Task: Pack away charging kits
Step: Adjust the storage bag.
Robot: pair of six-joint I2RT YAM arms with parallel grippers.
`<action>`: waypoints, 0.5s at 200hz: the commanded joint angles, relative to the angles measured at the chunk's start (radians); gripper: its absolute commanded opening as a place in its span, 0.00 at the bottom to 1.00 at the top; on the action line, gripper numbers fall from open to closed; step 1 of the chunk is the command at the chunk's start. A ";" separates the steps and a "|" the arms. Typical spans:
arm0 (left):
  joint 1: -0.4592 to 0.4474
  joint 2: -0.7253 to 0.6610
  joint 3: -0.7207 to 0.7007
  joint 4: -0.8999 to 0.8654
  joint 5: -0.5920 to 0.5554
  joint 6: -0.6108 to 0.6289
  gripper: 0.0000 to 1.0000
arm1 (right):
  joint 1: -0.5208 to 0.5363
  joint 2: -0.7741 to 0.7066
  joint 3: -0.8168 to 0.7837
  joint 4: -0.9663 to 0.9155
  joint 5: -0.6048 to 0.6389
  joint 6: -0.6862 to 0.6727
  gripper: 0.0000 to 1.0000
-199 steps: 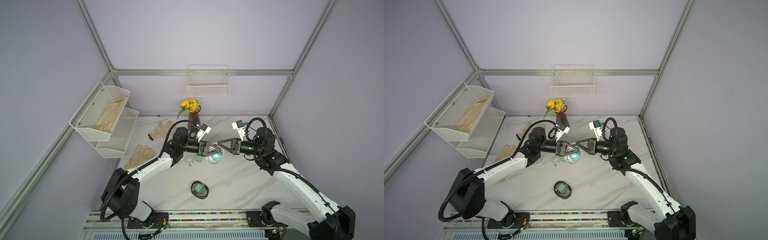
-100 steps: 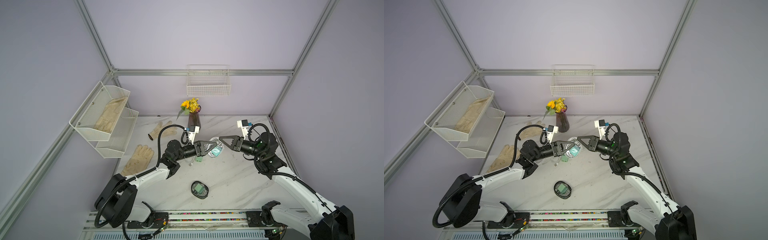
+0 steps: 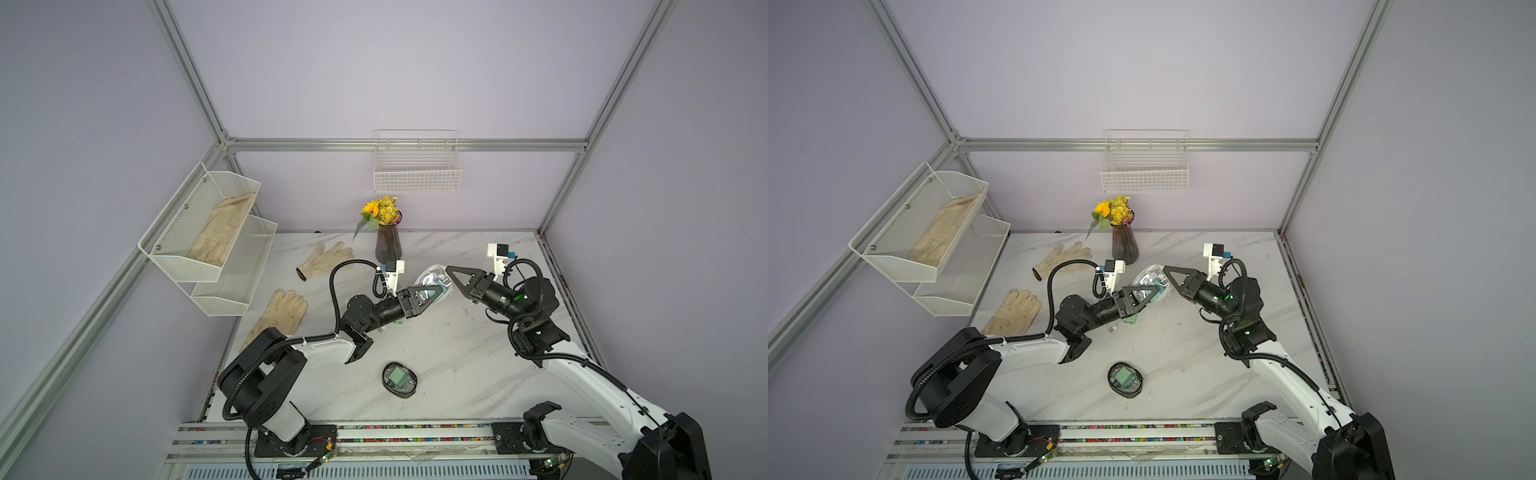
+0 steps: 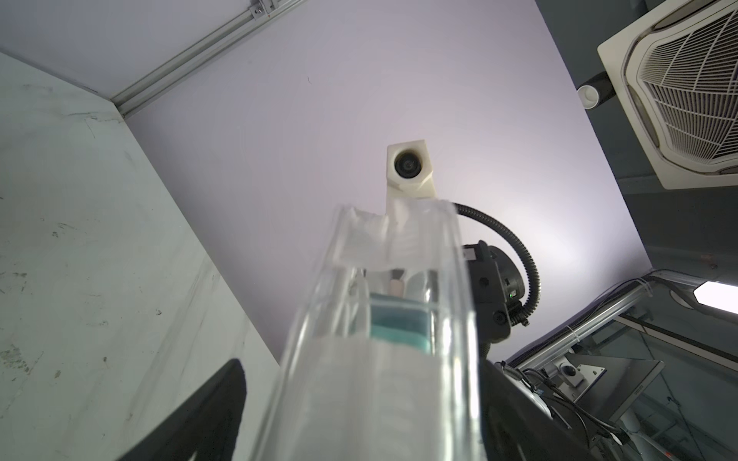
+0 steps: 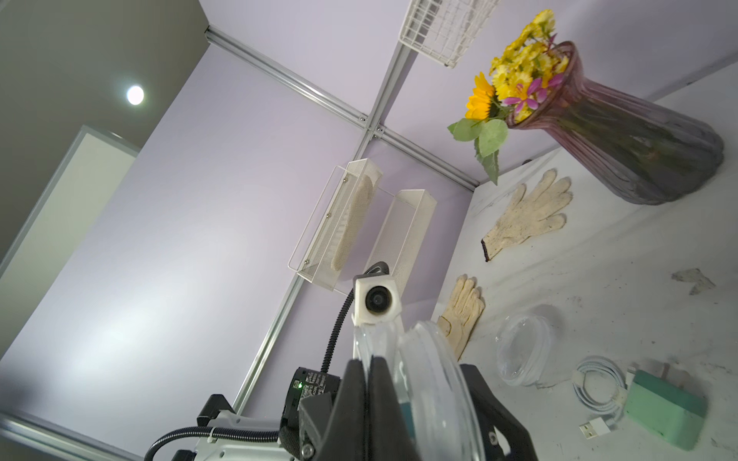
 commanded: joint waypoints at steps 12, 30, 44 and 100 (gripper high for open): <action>-0.013 0.045 0.039 0.116 -0.031 -0.033 0.83 | 0.001 -0.050 -0.079 0.114 0.124 0.089 0.00; -0.029 0.078 0.069 0.118 -0.022 -0.056 0.81 | 0.005 -0.071 -0.130 0.156 0.179 0.121 0.00; -0.050 0.099 0.070 0.126 -0.053 -0.074 0.81 | 0.009 -0.067 -0.174 0.236 0.201 0.161 0.00; -0.083 0.174 0.104 0.213 -0.136 -0.112 0.78 | 0.057 -0.066 -0.217 0.263 0.280 0.169 0.00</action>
